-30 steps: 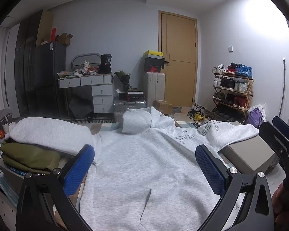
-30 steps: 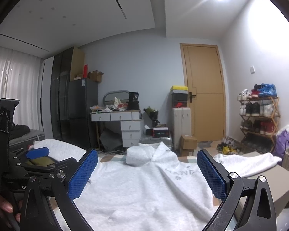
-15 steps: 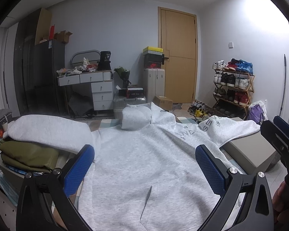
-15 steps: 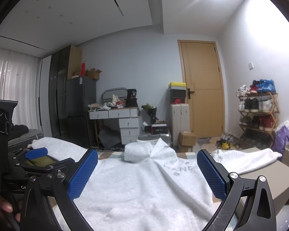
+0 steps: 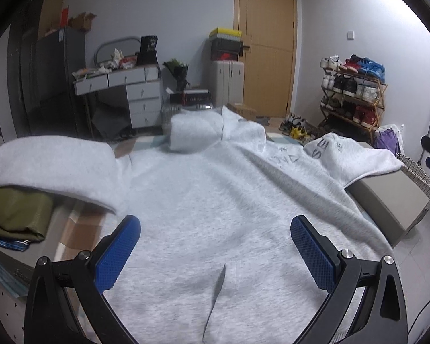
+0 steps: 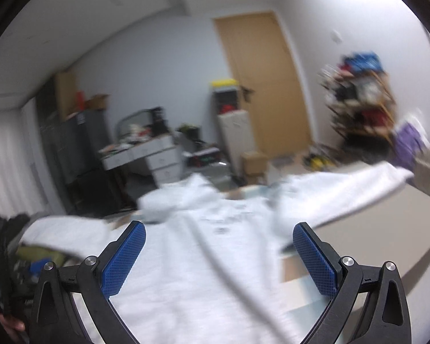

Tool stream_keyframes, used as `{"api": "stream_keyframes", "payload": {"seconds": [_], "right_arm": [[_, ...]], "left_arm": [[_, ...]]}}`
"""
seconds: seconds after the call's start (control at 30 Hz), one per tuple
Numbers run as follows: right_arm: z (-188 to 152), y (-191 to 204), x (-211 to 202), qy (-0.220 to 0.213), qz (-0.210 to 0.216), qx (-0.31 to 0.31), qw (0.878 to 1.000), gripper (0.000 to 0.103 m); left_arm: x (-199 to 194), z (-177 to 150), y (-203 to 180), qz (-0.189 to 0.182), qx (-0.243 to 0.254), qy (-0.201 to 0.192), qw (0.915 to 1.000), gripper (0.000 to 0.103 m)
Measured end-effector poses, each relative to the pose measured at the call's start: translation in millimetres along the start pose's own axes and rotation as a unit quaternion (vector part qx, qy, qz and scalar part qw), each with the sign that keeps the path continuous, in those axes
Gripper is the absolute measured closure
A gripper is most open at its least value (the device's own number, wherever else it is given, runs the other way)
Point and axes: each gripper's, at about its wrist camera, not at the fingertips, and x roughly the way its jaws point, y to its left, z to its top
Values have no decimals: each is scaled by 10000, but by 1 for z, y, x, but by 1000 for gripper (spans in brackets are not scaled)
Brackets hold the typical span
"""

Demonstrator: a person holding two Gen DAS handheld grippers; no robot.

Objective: Fold large clothes
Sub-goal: 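Reach the right gripper to a hoodie sleeve and grasp its cuff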

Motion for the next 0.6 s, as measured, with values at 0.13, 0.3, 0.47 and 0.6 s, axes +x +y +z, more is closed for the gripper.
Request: {"api": "stream_keyframes", "payload": {"seconds": [0.13, 0.3, 0.47, 0.6], "right_arm": [[34, -101, 49, 419, -880, 510, 9939, 0], [63, -238, 112, 1026, -1689, 1622, 9668, 0], [78, -331, 159, 1345, -2204, 2328, 9376, 8], [86, -353, 182, 1595, -2693, 2162, 9248, 16]], "left_arm": [[17, 2, -2, 59, 22, 213, 9998, 1], [40, 5, -1, 215, 18, 463, 9987, 1], [60, 8, -4, 339, 56, 708, 9969, 1], [66, 9, -10, 423, 172, 781, 9959, 1]]}}
